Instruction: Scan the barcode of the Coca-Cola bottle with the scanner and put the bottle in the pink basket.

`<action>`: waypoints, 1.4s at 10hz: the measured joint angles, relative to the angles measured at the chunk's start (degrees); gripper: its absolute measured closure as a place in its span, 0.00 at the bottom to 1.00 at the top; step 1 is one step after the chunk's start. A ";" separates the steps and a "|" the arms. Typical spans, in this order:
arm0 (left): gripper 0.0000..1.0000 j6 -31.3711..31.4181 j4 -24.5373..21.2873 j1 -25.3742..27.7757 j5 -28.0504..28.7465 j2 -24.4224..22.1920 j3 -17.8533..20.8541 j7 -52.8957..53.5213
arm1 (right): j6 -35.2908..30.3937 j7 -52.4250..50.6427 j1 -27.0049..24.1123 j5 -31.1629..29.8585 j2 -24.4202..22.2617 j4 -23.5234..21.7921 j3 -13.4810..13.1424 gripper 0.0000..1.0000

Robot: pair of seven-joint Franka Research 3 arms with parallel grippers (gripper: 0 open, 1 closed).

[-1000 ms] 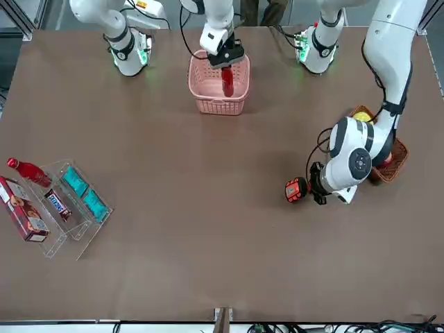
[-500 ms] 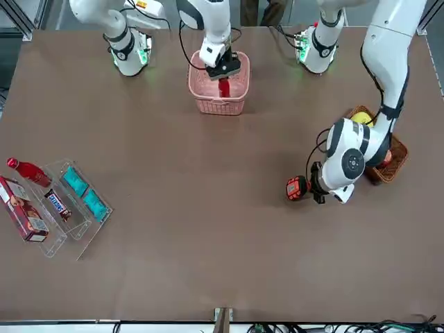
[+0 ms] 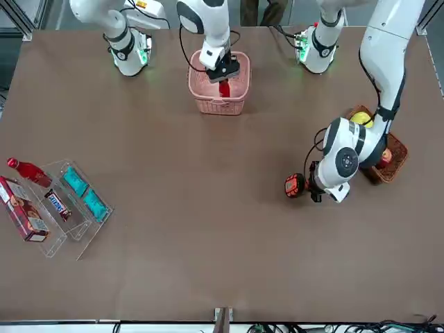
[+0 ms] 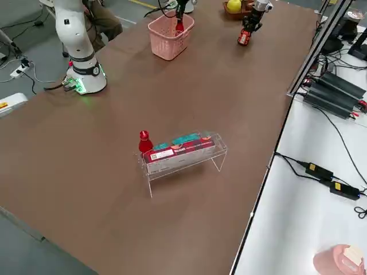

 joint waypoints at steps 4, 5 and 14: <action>0.59 0.31 -0.04 0.09 0.49 0.35 0.02 1.28 | 0.38 0.01 -0.01 -0.01 0.07 0.20 -0.26 0.49; 0.58 0.32 -0.04 0.09 0.49 0.35 0.01 1.30 | 0.38 0.01 -0.05 -0.01 0.02 0.32 -0.43 0.48; 0.00 0.38 0.30 -0.12 5.57 0.16 -0.93 2.57 | -20.48 -1.74 -10.50 0.00 -10.76 15.43 -9.24 0.06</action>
